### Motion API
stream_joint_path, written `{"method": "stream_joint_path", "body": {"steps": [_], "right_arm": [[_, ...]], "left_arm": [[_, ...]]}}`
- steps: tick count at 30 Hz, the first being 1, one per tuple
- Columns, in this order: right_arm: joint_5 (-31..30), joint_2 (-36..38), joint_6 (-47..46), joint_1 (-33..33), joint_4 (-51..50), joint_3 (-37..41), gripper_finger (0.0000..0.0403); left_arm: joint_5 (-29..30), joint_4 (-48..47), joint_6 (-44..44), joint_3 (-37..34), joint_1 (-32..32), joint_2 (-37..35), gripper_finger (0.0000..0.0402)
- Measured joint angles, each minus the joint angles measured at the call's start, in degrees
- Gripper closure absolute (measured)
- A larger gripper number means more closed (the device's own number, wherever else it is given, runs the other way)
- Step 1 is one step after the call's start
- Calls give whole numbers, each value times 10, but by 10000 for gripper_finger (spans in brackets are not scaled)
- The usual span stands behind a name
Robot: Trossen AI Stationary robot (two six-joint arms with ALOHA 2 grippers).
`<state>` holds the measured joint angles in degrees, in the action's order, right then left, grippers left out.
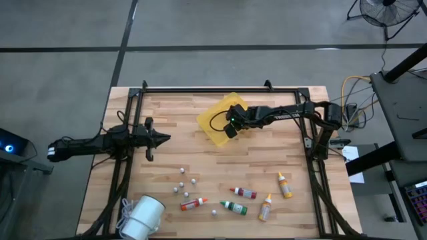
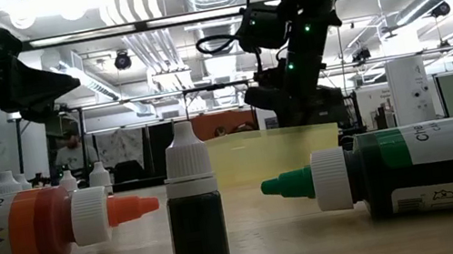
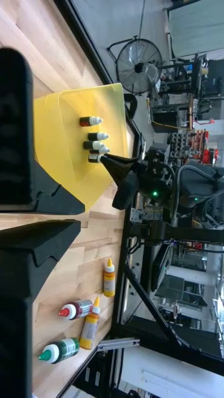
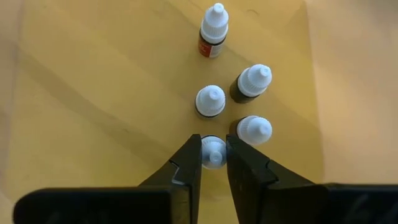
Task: Pick & Place food coloring
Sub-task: Put the small red food coloring bottle into the yellow bin
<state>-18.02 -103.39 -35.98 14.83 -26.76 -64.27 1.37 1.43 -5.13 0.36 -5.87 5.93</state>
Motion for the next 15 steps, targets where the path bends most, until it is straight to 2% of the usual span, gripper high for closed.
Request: {"method": "stream_joint_path", "body": {"steps": [15], "right_arm": [[0,0,0,0,0,1,328]], "left_arm": [[0,0,0,0,0,0,402]]}}
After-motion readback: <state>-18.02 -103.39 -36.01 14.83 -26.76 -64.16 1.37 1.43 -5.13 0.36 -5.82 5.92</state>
